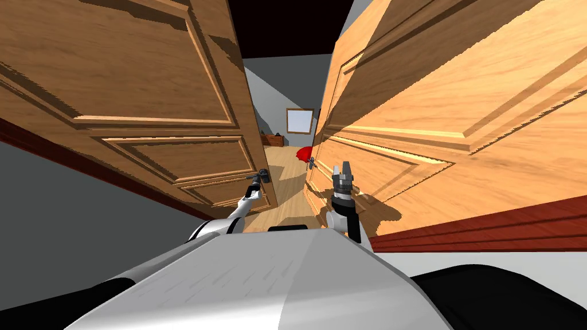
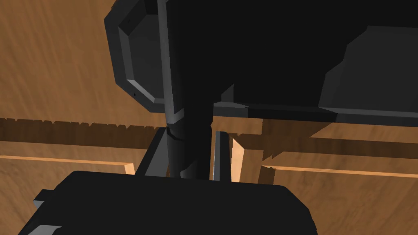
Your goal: Push the door open
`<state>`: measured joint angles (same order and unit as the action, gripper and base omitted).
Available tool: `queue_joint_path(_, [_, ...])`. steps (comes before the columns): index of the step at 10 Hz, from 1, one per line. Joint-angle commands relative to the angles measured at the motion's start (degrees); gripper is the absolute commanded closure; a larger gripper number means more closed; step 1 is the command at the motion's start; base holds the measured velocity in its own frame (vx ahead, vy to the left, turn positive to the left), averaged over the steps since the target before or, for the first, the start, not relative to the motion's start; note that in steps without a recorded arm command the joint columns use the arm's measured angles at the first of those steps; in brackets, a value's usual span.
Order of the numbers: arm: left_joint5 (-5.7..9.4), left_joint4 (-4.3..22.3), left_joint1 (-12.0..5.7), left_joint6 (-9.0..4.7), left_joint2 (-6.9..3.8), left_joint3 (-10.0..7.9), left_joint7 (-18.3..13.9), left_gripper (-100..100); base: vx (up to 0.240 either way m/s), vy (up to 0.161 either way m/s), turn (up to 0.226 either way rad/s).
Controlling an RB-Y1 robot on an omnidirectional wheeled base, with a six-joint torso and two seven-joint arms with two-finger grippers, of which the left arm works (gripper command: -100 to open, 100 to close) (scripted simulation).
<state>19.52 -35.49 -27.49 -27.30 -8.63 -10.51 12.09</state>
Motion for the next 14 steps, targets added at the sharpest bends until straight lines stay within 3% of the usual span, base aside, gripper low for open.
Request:
queue_joint_path(1, [0.36, -0.21, 0.19, -0.32, -0.47, -1.22, 0.71, 100, 0.193, -0.090, 0.077])
queue_joint_path(5, [0.99, 0.13, 0.12, -0.46, -0.84, -2.94, 1.68, 100, 0.182, -0.081, 0.068])
queue_joint_path(7, [0.95, 0.88, 0.01, -0.98, -0.97, -2.70, 1.22, 100, 0.080, -0.035, 0.030])
queue_joint_path(14, [2.77, 2.13, -2.45, -3.26, 3.33, -8.36, 9.52, 100, 0.185, 0.007, 0.112])
